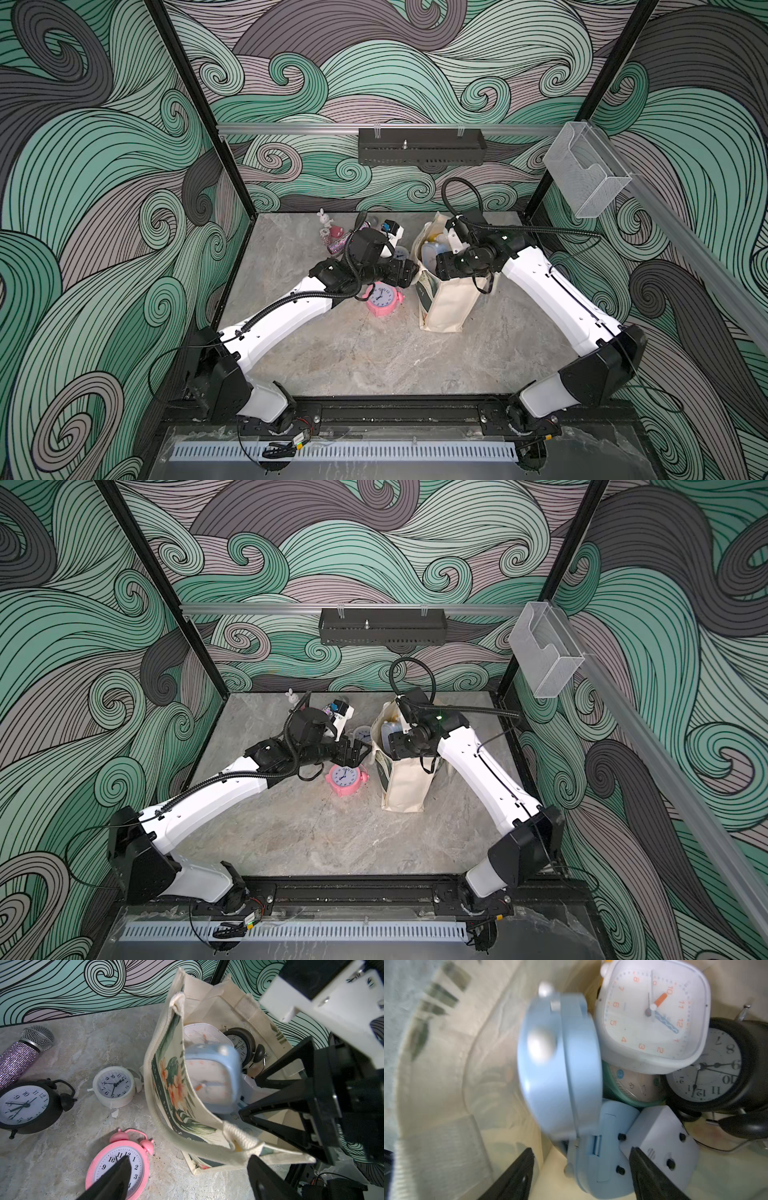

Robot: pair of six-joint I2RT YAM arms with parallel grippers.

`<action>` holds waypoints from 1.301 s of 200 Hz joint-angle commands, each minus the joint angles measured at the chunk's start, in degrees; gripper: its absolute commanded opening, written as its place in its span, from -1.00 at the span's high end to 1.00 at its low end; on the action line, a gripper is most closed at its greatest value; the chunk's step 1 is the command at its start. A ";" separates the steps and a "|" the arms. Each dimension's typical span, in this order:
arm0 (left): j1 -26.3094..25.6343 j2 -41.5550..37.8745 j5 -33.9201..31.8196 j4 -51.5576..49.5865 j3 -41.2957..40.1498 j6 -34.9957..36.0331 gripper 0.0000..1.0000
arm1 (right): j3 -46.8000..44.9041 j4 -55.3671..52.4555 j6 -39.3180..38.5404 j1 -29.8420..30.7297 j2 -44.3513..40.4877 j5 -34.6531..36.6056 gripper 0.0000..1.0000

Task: Put the alarm clock into the canvas bag
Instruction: Place the alarm at the canvas bag, then pick up the alarm from the center of the board.

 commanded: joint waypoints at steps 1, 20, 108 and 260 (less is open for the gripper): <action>1.12 0.74 -0.71 -1.43 1.96 -1.55 -0.78 | 4.02 -1.16 -0.49 0.01 -1.52 2.20 -0.67; 1.42 1.25 -0.84 -1.80 2.78 -1.54 -0.78 | 5.56 -1.15 -0.79 0.05 -2.21 5.26 -0.75; 2.71 1.36 -2.17 -6.77 4.93 -0.42 -0.78 | 6.77 -0.87 -2.11 -0.30 -4.16 0.48 -0.99; 8.32 2.28 -0.64 -23.97 -8.15 16.82 -0.97 | -7.12 2.27 -1.26 0.21 -20.40 -16.71 -0.99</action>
